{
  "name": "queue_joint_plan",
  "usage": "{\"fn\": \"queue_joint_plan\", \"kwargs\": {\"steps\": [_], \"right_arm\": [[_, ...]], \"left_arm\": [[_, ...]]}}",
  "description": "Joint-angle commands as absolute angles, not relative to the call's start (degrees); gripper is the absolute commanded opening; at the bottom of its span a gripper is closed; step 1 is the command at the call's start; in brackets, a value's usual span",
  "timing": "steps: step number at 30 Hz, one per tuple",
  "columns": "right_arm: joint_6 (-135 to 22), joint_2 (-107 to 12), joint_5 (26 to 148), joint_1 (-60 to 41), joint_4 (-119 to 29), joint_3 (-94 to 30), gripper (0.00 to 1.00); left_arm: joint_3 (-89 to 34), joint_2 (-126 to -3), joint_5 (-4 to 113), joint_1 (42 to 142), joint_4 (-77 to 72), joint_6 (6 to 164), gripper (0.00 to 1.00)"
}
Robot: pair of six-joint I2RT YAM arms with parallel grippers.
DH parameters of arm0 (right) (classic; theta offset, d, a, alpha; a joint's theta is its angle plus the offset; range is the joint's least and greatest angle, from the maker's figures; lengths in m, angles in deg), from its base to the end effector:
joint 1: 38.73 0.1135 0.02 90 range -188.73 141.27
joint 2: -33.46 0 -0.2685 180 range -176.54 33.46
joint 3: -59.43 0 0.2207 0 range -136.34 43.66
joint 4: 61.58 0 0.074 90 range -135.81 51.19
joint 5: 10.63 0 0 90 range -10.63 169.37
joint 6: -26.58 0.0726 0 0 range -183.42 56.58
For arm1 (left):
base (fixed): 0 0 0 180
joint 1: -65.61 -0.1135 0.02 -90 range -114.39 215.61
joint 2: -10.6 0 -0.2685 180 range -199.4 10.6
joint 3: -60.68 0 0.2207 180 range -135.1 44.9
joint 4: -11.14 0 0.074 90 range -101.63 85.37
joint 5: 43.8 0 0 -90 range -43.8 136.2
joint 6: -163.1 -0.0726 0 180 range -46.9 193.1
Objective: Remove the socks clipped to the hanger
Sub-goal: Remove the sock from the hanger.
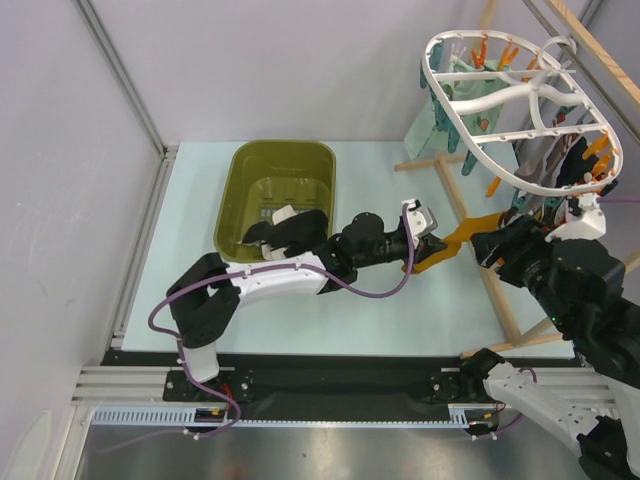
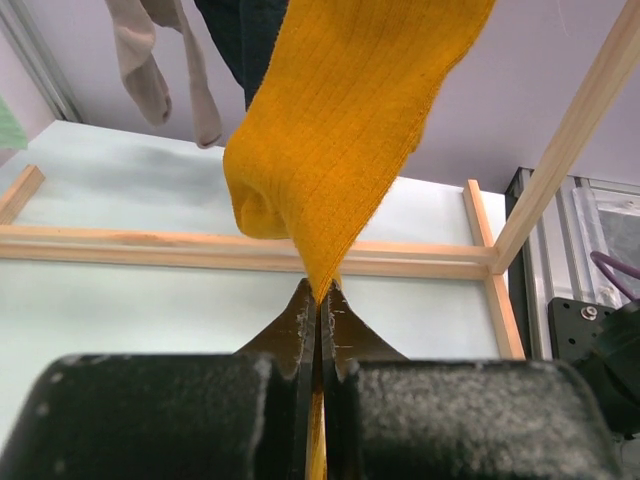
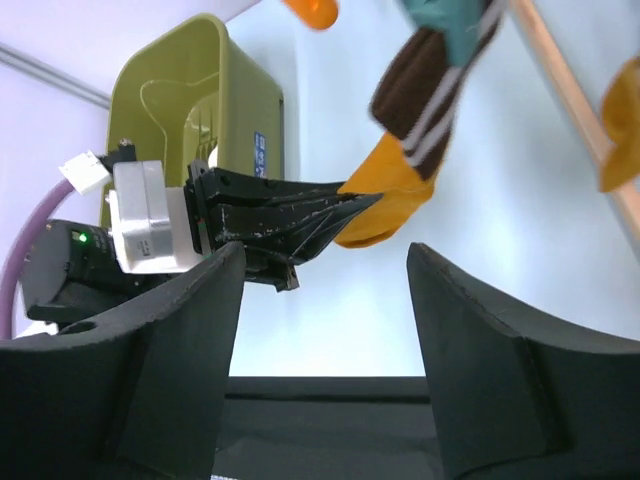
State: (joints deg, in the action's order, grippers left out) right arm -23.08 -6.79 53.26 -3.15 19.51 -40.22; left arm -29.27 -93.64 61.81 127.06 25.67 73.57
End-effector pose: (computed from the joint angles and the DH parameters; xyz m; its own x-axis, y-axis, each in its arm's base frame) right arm 0.0647 0.0070 0.4255 -0.3520 0.4629 -0.8135 0.0499 0.8772 0.4775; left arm 0.1950 -0.3992 0.3199 -0.0060 -0.0055 -1.0000 0.9746 0.2239 -0.0071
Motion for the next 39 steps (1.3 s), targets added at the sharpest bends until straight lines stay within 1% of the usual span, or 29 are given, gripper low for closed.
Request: {"fn": "queue_joint_plan", "kwargs": {"steps": [1,7,15,21,39], "right_arm": [[-22.2,-8.19,47.76,-2.87,25.29,-45.37,0.71],[-24.04,-13.11,38.43,-2.87,24.34,-51.26,0.7],[-31.6,-16.98,36.05,-2.95,17.48,-52.05,0.63],[-36.88,-18.3,30.77,-2.87,13.26,-50.91,0.6],[-39.6,-21.56,23.48,-1.9,11.41,-49.68,0.59]], "left_arm": [[-28.49,-89.51,62.28,127.48,27.8,75.04,0.0],[-27.17,-87.92,62.1,127.83,28.24,75.21,0.0],[-26.11,-87.48,62.19,128.18,28.68,75.56,0.0],[-25.41,-87.04,61.93,128.62,29.82,75.83,0.0],[-23.74,-85.55,60.43,130.29,30.61,75.21,0.0]]}}
